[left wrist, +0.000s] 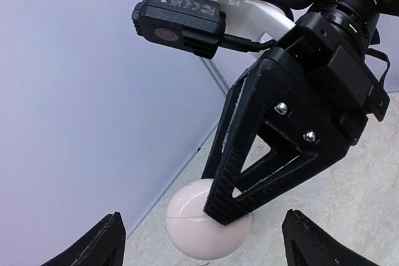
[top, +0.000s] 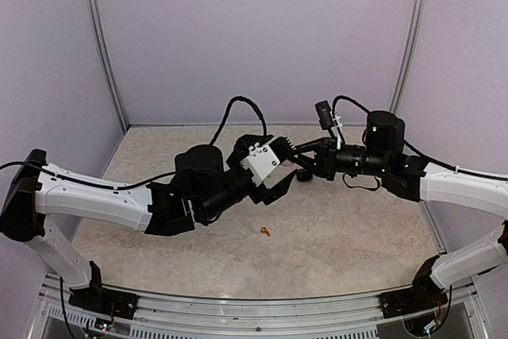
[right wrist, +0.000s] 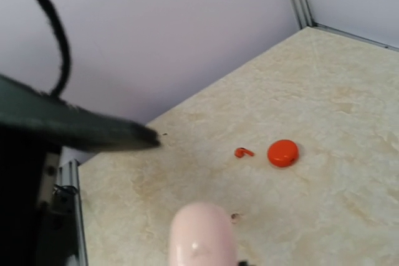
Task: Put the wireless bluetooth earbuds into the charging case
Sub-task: Pass from the right arm to the left
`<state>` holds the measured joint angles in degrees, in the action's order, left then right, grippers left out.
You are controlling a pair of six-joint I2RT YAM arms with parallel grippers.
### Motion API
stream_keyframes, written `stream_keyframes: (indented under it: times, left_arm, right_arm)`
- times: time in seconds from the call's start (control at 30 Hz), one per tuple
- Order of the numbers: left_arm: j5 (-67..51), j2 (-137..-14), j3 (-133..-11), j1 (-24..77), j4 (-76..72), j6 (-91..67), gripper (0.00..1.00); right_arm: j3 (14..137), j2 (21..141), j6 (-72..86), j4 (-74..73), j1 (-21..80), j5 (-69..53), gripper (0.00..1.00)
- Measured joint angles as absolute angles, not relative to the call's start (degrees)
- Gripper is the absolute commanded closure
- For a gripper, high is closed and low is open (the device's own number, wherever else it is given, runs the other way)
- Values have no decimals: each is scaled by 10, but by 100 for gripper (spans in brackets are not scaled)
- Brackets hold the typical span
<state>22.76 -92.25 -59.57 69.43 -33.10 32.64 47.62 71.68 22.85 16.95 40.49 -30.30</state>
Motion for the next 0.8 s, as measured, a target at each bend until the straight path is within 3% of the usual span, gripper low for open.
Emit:
stream_keyframes:
  times: [0.13, 0.23, 0.53, 0.8]
  left_arm:
    - [209, -880, -561, 695, -326, 314, 8]
    - [165, -831, -536, 686, -294, 288, 16]
    - [-149, -710, -534, 545, -172, 138, 41]
    - [-298, -728, -575, 533, -91, 78, 50]
  right_arm:
    - [498, 716, 195, 129, 405, -295, 85]
    - [519, 713, 158, 91, 404, -297, 85]
    - [557, 696, 44, 1, 404, -383, 87]
    - [577, 692, -3, -62, 416, -419, 89]
